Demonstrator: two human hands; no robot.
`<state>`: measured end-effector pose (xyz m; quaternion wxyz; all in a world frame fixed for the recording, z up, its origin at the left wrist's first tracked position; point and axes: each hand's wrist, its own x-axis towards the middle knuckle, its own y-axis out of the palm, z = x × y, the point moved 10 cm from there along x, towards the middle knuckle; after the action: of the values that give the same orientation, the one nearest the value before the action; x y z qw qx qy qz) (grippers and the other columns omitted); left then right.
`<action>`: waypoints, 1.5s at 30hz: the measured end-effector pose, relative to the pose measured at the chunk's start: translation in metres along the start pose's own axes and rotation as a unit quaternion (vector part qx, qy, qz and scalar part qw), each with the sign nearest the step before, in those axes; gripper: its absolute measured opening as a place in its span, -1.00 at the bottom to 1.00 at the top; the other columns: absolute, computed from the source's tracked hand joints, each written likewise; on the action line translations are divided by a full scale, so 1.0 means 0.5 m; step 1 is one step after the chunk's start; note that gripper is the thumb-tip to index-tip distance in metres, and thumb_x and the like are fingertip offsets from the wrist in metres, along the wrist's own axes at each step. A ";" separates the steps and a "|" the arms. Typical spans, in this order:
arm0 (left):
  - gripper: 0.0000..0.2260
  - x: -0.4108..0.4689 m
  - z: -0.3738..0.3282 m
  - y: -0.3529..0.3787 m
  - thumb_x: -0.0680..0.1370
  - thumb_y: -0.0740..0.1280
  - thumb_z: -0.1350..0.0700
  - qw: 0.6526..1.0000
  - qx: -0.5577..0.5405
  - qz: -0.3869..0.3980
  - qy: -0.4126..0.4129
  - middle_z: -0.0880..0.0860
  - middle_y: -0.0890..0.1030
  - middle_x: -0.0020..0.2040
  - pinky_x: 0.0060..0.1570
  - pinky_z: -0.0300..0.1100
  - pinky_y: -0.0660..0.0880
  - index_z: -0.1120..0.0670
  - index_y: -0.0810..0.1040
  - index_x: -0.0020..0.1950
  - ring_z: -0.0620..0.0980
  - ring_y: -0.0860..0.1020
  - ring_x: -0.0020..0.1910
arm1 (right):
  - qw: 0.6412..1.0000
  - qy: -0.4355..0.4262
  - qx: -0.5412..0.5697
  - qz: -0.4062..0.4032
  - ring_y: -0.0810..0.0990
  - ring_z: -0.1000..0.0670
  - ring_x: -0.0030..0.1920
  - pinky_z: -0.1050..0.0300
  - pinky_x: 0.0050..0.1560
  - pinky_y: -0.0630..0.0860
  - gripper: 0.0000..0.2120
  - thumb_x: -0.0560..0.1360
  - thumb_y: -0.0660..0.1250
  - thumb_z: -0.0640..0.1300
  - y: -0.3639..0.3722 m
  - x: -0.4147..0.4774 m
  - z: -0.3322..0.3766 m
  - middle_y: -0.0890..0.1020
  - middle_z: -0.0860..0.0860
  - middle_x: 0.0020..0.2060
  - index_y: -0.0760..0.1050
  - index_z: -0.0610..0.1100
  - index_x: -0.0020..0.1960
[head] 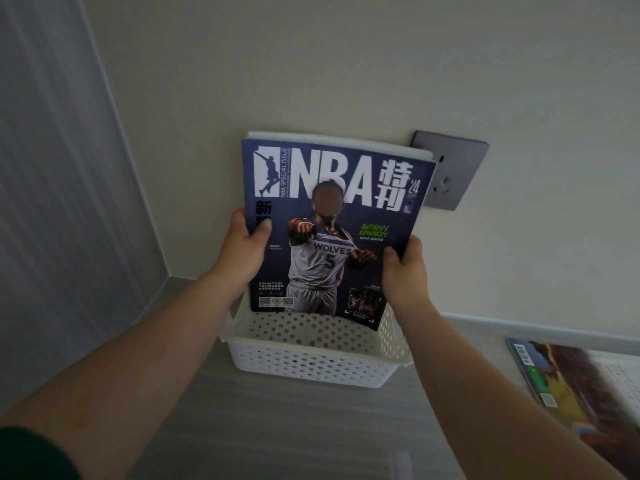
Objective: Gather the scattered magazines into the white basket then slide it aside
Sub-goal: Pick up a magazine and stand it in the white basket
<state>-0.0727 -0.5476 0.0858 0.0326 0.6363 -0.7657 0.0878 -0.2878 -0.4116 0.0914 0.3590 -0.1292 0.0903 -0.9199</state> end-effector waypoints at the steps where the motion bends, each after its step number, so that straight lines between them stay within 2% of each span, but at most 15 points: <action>1: -0.69 0.004 0.001 -0.007 0.57 0.11 0.10 1.000 0.000 -0.012 -0.002 0.02 0.40 0.05 0.00 -0.17 0.30 0.15 0.25 0.29 -0.03 0.39 0.02 | 1.000 -0.001 -0.006 0.004 0.43 -0.03 0.05 0.27 -0.05 0.30 -0.71 0.53 0.09 -0.29 0.008 0.003 0.007 0.46 -0.08 0.09 0.26 -0.22 0.25; 4: -0.68 0.016 0.002 -0.009 0.59 0.05 0.06 0.999 0.035 -0.018 -0.005 0.02 0.38 0.05 0.00 -0.21 0.26 0.16 0.25 0.30 -0.03 0.36 0.02 | 0.999 0.012 -0.042 0.008 0.43 -0.15 0.20 0.13 0.11 0.34 -0.68 0.53 0.10 -0.26 0.014 0.015 0.012 0.44 -0.16 0.23 0.21 -0.26 0.27; 8: -0.67 0.024 -0.008 -0.003 0.58 0.08 0.05 0.995 0.098 -0.014 0.012 0.04 0.43 0.06 -0.14 -0.36 0.25 0.20 0.30 0.26 -0.07 0.36 0.01 | 0.993 0.052 -0.110 -0.001 0.43 -0.25 0.19 -0.12 0.23 0.40 -0.67 0.53 0.14 -0.18 -0.003 0.029 -0.014 0.43 -0.26 0.22 0.27 -0.31 0.24; 13: -0.65 0.029 -0.008 -0.022 0.55 0.15 0.00 0.987 0.157 -0.040 0.008 0.20 0.52 0.19 -0.05 -0.21 0.28 0.22 0.38 0.20 0.13 0.47 0.14 | 0.988 0.076 -0.133 0.036 0.48 -0.23 0.15 0.02 0.09 0.42 -0.64 0.51 0.19 -0.18 -0.004 0.020 -0.045 0.47 -0.25 0.20 0.27 -0.29 0.26; 17: -0.74 0.007 -0.009 -0.048 0.52 0.23 0.03 0.983 0.176 -0.060 0.007 0.25 0.54 0.14 -0.04 -0.20 0.28 0.19 0.44 0.08 0.19 0.49 0.12 | 0.985 0.094 -0.142 0.035 0.44 -0.19 0.23 0.00 0.21 0.39 -0.59 0.51 0.20 -0.16 -0.041 0.000 -0.052 0.40 -0.20 0.30 0.25 -0.22 0.32; 21: -0.67 -0.064 -0.029 -0.070 0.50 0.27 0.13 0.979 0.187 -0.084 0.019 0.25 0.45 0.23 0.02 -0.20 0.28 0.23 0.38 0.21 0.18 0.46 0.15 | 0.981 0.076 -0.170 0.046 0.47 -0.14 0.19 0.16 0.08 0.34 -0.72 0.51 0.16 -0.22 -0.106 -0.045 -0.052 0.52 -0.16 0.21 0.45 -0.23 0.19; 24: -0.65 -0.150 -0.056 -0.062 0.49 0.27 0.20 0.981 0.167 -0.084 0.044 0.20 0.45 0.16 0.03 -0.14 0.33 0.21 0.33 0.26 0.13 0.46 0.06 | 0.980 0.093 -0.169 0.046 0.49 -0.17 0.16 0.14 0.11 0.38 -0.74 0.50 0.15 -0.26 -0.163 -0.097 -0.079 0.57 -0.19 0.15 0.51 -0.27 0.12; 28: -0.75 -0.279 -0.062 0.005 0.49 0.27 0.24 0.983 0.178 0.002 0.050 0.01 0.50 -0.17 -0.09 -0.14 0.32 0.20 0.41 0.16 0.01 0.45 -0.11 | 0.980 0.100 -0.163 0.056 0.53 -0.20 0.13 0.08 0.14 0.42 -0.78 0.47 0.19 -0.29 -0.221 -0.154 -0.113 0.61 -0.26 0.08 0.55 -0.32 0.04; 31: -0.93 -0.385 -0.060 0.099 0.48 0.28 0.25 0.972 0.210 0.097 0.040 0.06 0.55 -0.19 -0.11 -0.18 0.33 0.11 0.51 -0.08 0.00 0.49 -0.16 | 0.975 0.080 -0.188 0.084 0.52 -0.15 0.16 0.17 0.10 0.39 -0.77 0.49 0.19 -0.25 -0.287 -0.186 -0.134 0.59 -0.20 0.12 0.55 -0.27 0.07; 33: -0.81 -0.453 -0.056 0.165 0.48 0.28 0.28 0.968 0.208 0.141 0.024 0.01 0.55 -0.27 -0.18 -0.22 0.36 0.01 0.47 -0.27 -0.01 0.50 -0.21 | 0.967 0.076 -0.222 0.103 0.51 -0.16 0.17 0.13 0.13 0.40 -0.75 0.51 0.16 -0.21 -0.349 -0.208 -0.160 0.57 -0.21 0.15 0.52 -0.26 0.11; 35: -0.72 -0.524 -0.053 0.235 0.47 0.28 0.29 0.963 0.203 0.178 0.006 -0.05 0.54 -0.33 -0.28 -0.40 0.38 -0.05 0.44 -0.34 -0.06 0.50 -0.27 | 0.960 0.059 -0.252 0.108 0.52 -0.21 0.16 0.06 0.12 0.42 -0.75 0.52 0.14 -0.24 -0.429 -0.231 -0.186 0.57 -0.25 0.13 0.52 -0.30 0.09; 37: -0.69 -0.593 -0.049 0.309 0.47 0.28 0.30 0.956 0.208 0.206 -0.007 -0.08 0.52 -0.35 -0.37 -0.54 0.37 -0.07 0.43 -0.35 -0.17 0.48 -0.33 | 0.959 0.058 -0.267 0.071 0.54 -0.19 0.14 0.08 0.08 0.42 -0.77 0.51 0.16 -0.25 -0.538 -0.256 -0.217 0.61 -0.22 0.09 0.53 -0.28 0.06; 39: -0.66 -0.650 -0.043 0.385 0.46 0.27 0.34 0.954 0.212 0.211 -0.012 -0.07 0.51 -0.36 -0.36 -0.56 0.34 -0.07 0.42 -0.37 -0.17 0.47 -0.37 | 0.960 0.079 -0.267 0.021 0.54 -0.13 0.14 0.14 0.10 0.41 -0.79 0.48 0.20 -0.25 -0.659 -0.279 -0.260 0.62 -0.15 0.09 0.54 -0.23 0.06; 42: -0.79 -0.734 -0.038 0.511 0.47 0.26 0.30 0.947 0.226 0.227 -0.028 0.04 0.53 -0.30 -0.32 -0.34 0.34 0.01 0.51 -0.27 0.01 0.48 -0.25 | 0.934 0.096 -0.342 -0.034 0.53 -0.10 0.14 0.11 0.15 0.41 -0.78 0.47 0.23 -0.20 -0.835 -0.309 -0.319 0.61 -0.11 0.11 0.53 -0.18 0.09; 45: -0.88 -0.813 -0.041 0.643 0.48 0.29 0.22 0.927 0.251 0.279 0.002 0.07 0.56 -0.09 -0.16 -0.40 0.28 0.14 0.58 -0.03 -0.01 0.51 -0.06 | 0.906 0.112 -0.404 -0.061 0.44 -0.08 0.20 0.07 0.24 0.33 -0.75 0.48 0.22 -0.15 -0.981 -0.334 -0.372 0.56 -0.07 0.17 0.49 -0.13 0.14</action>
<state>-0.3127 -0.0938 0.0101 -0.1524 0.3846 -0.8650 0.2840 -0.5380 0.0724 0.0129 0.2073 -0.1647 0.4854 -0.8333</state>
